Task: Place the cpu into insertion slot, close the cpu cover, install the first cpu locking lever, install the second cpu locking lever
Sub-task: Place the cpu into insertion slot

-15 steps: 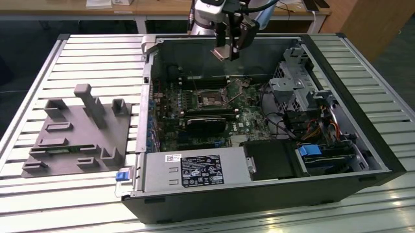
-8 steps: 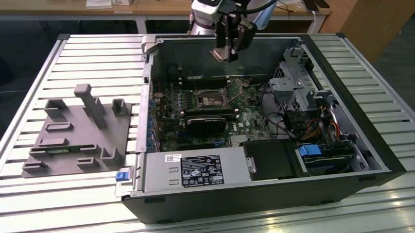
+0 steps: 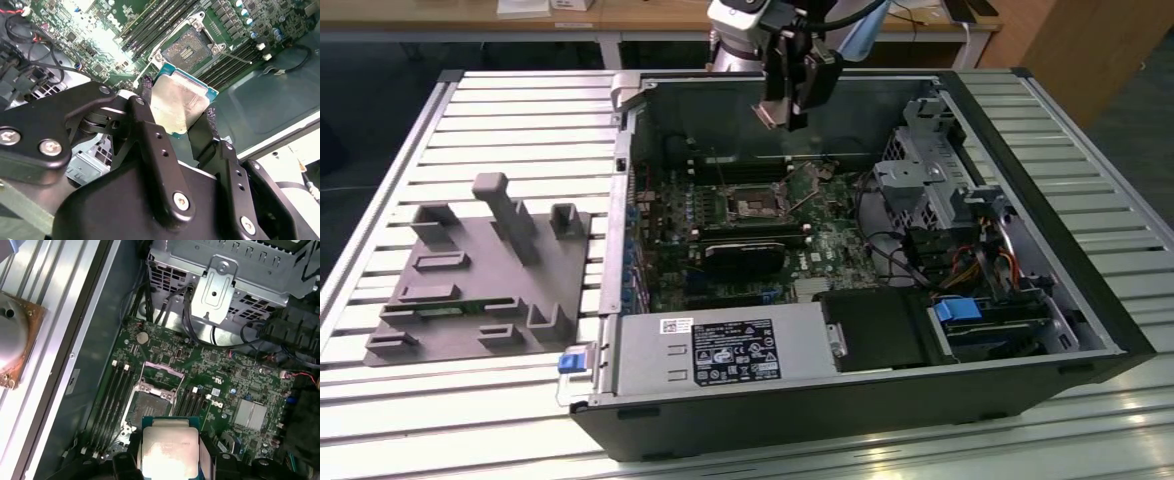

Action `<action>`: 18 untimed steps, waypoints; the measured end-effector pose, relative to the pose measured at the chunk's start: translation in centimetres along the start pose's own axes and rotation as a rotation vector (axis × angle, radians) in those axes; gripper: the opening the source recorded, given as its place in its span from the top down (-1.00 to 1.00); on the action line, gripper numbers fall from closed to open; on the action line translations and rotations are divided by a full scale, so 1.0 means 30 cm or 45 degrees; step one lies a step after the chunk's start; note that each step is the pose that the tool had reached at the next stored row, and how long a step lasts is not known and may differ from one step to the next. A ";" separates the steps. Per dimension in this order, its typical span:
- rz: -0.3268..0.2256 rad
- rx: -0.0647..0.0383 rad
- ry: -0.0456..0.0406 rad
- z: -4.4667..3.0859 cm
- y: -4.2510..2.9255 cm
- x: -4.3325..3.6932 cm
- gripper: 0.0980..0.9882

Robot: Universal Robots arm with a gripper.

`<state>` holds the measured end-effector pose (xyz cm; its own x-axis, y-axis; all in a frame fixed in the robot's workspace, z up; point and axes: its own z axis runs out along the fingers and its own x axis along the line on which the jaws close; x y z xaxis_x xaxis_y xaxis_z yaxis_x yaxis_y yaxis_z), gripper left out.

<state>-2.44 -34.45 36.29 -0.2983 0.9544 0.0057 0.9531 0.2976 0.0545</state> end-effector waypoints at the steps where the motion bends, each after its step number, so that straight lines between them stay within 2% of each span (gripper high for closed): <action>1: 0.012 0.000 -0.001 0.001 0.000 0.000 0.00; 18: 0.242 0.008 -0.013 0.024 0.000 0.004 0.00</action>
<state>-2.45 -34.32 35.57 -0.1123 0.9937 0.0050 0.9926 0.1119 0.0474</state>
